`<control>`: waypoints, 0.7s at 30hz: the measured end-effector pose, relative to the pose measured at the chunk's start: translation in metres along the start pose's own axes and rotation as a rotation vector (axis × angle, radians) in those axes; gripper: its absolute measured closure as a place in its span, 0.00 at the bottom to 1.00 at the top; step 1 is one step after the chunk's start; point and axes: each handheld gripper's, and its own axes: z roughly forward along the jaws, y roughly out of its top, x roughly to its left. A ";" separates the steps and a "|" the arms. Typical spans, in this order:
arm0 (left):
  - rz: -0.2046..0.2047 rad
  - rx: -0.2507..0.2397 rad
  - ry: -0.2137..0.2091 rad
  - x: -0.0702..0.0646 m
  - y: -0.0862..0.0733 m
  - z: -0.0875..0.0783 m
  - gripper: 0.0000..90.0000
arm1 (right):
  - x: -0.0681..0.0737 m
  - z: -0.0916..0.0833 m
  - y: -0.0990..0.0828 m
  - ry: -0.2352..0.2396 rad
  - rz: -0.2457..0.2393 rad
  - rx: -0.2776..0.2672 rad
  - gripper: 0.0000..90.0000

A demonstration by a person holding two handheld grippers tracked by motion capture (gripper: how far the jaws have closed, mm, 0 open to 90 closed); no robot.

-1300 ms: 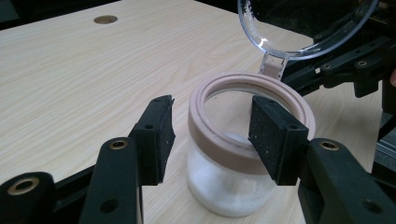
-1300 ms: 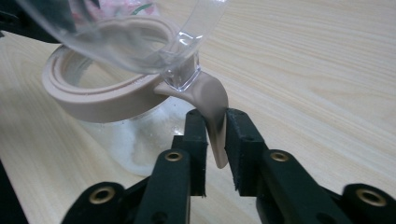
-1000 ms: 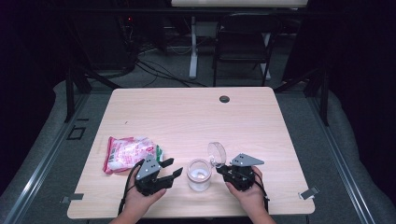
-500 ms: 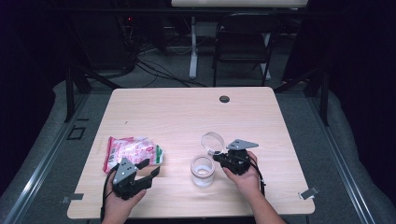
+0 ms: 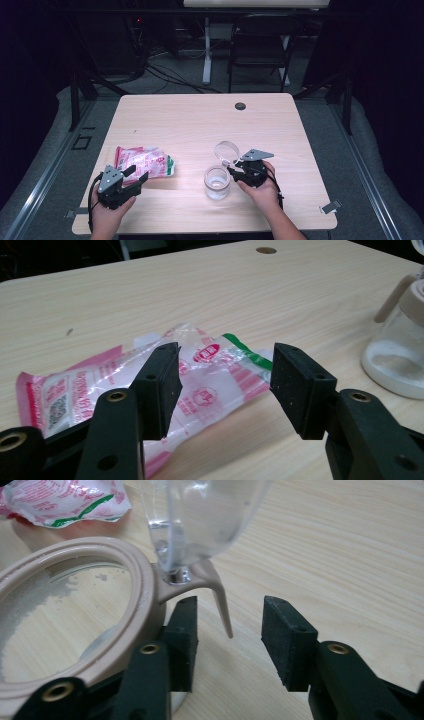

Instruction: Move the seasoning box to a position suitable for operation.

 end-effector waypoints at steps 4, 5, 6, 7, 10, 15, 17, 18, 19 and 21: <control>0.005 -0.016 0.001 0.004 0.003 0.001 0.48 | -0.003 -0.002 -0.003 -0.007 0.015 0.009 0.63; 0.006 -0.017 -0.003 0.004 0.003 0.002 0.48 | -0.003 -0.002 -0.004 -0.010 0.017 0.007 0.63; 0.005 -0.014 -0.007 0.005 0.003 0.003 0.48 | -0.004 -0.002 -0.005 -0.010 0.019 0.005 0.63; 0.006 -0.009 -0.013 0.006 0.003 0.004 0.47 | -0.005 -0.003 -0.005 -0.011 0.020 0.005 0.63; 0.014 0.011 -0.023 0.007 0.004 0.009 0.48 | -0.006 -0.006 -0.007 -0.021 0.023 -0.005 0.63; 0.042 0.026 -0.074 0.004 0.006 0.014 0.56 | -0.008 -0.010 -0.010 -0.026 0.024 -0.009 0.62; 0.054 0.036 -0.088 0.001 0.006 0.017 0.57 | -0.008 -0.012 -0.011 -0.031 0.022 -0.012 0.62; 0.062 0.047 -0.094 -0.001 0.007 0.019 0.57 | -0.008 -0.012 -0.012 -0.030 0.026 -0.019 0.62; 0.072 0.060 -0.097 -0.002 0.007 0.021 0.57 | -0.008 -0.012 -0.012 -0.030 0.027 -0.019 0.62; 0.093 0.087 -0.099 -0.006 0.006 0.025 0.57 | -0.009 -0.014 -0.013 -0.032 0.024 -0.022 0.62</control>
